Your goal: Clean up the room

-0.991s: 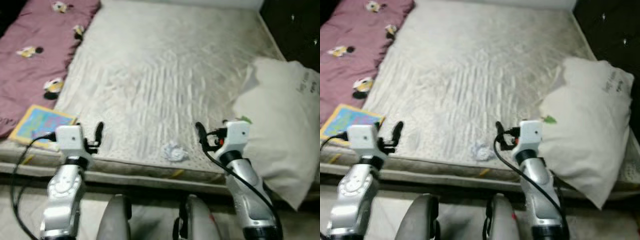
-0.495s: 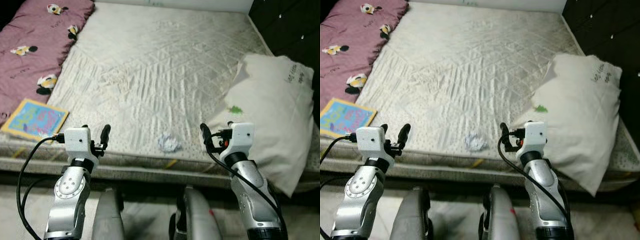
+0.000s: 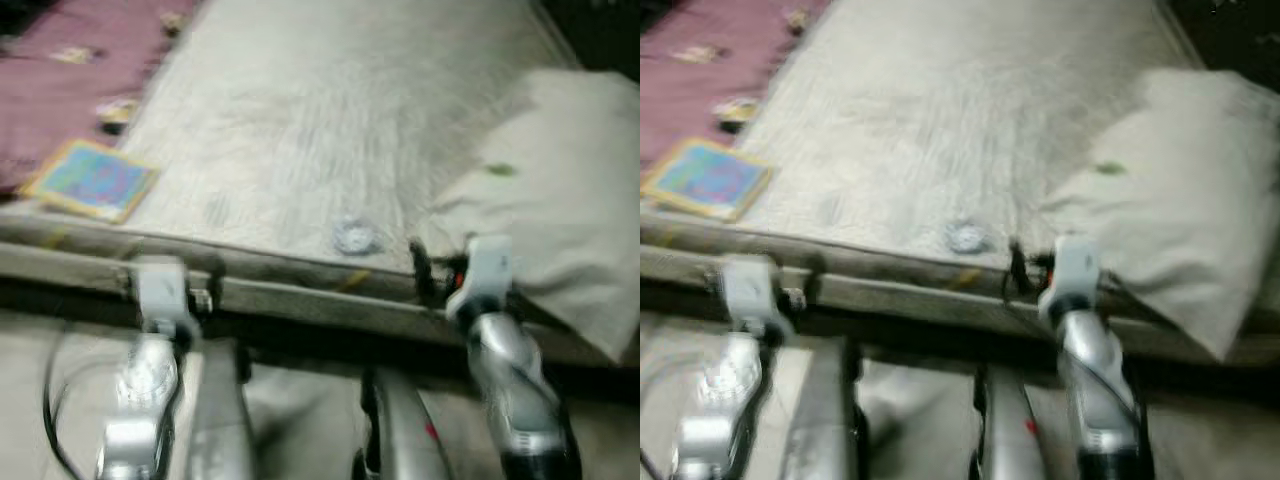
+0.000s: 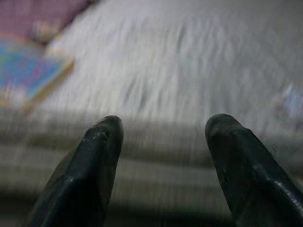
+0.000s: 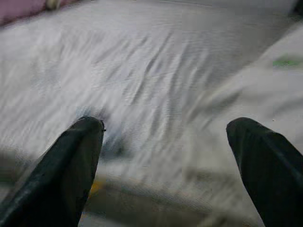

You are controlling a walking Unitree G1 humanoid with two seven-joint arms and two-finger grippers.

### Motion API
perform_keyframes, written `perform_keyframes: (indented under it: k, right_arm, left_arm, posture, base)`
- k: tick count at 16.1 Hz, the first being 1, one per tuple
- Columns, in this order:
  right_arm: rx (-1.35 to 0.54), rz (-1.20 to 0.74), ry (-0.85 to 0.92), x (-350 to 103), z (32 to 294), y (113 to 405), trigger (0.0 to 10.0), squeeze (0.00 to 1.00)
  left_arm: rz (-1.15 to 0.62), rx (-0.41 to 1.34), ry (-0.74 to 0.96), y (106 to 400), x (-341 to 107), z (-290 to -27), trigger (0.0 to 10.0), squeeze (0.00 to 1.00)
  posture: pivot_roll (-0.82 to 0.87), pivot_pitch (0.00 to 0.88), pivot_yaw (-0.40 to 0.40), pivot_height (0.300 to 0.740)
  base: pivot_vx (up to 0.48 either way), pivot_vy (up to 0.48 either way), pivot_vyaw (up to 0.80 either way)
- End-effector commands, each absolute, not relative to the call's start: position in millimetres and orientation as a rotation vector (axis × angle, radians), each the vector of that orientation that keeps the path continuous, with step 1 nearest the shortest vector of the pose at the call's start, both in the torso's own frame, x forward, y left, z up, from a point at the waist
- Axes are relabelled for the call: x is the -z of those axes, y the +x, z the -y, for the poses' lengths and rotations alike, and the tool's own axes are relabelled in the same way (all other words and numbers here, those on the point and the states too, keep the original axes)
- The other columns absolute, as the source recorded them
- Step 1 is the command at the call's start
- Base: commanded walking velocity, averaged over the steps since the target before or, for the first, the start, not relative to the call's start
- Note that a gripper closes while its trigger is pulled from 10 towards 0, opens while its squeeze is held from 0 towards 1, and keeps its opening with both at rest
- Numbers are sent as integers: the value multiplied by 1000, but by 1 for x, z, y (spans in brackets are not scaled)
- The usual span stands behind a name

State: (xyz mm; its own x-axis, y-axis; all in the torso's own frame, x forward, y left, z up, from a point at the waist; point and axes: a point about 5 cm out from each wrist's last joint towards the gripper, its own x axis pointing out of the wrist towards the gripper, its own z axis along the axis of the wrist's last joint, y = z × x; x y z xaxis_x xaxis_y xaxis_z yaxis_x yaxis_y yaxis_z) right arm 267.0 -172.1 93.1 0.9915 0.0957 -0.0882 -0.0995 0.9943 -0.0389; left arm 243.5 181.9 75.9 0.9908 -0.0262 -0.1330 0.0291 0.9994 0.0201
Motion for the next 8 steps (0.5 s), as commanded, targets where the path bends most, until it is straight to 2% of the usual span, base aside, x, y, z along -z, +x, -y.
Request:
perform_keyframes:
  k: [1,2,8]
  right_arm:
    - [-108,-43,-70,-102,170,271,10000,0]
    - [-114,-39,-68,-103,168,270,10000,0]
    - [-111,-51,-56,-99,167,270,10000,0]
  left_arm:
    - [-75,18,43,252,-91,-185,10000,0]
    - [-74,19,44,253,-91,-185,10000,0]
    - [-67,40,27,253,-91,-183,10000,0]
  posture:
    - [26,113,-54,561]
    - [26,113,-54,561]
    - [21,117,-53,561]
  base:
    - [0,0,800]
    - [0,0,800]
    - [0,0,0]
